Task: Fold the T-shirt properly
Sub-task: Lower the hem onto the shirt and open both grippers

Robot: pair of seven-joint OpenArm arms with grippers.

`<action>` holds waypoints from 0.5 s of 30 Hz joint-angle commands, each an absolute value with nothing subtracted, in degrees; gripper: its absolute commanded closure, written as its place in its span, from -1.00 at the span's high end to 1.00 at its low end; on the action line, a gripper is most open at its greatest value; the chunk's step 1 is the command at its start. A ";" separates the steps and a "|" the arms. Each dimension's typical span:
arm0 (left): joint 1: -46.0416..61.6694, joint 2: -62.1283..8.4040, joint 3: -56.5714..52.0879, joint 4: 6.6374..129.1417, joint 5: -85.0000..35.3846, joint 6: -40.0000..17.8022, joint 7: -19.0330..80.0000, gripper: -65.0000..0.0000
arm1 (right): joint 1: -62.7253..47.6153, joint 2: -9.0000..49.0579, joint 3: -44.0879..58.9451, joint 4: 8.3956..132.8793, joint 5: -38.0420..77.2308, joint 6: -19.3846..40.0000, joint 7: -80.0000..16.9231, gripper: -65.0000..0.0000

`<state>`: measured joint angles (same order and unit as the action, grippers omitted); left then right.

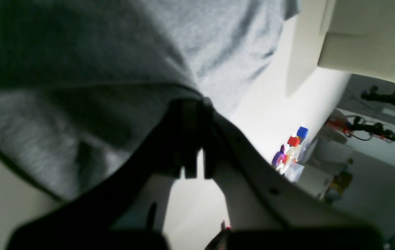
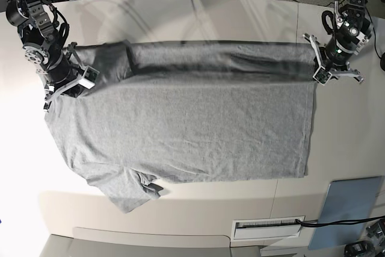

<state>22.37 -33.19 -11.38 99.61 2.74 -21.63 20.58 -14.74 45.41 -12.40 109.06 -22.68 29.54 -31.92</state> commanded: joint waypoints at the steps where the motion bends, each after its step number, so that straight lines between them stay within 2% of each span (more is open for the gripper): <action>1: 22.17 -34.13 -11.88 100.40 2.74 -21.54 19.97 -1.00 | -14.09 46.50 -11.81 109.75 -23.59 28.42 -32.10 -1.00; 4: 22.20 -34.15 -11.90 100.40 2.79 -23.22 19.94 -1.00 | -14.09 46.48 -11.79 109.75 -23.62 28.42 -31.46 -1.00; 15: 22.04 -34.15 -11.90 100.40 2.74 -23.14 19.66 -1.00 | -14.11 46.48 -11.81 109.75 -23.40 28.45 -31.51 -1.00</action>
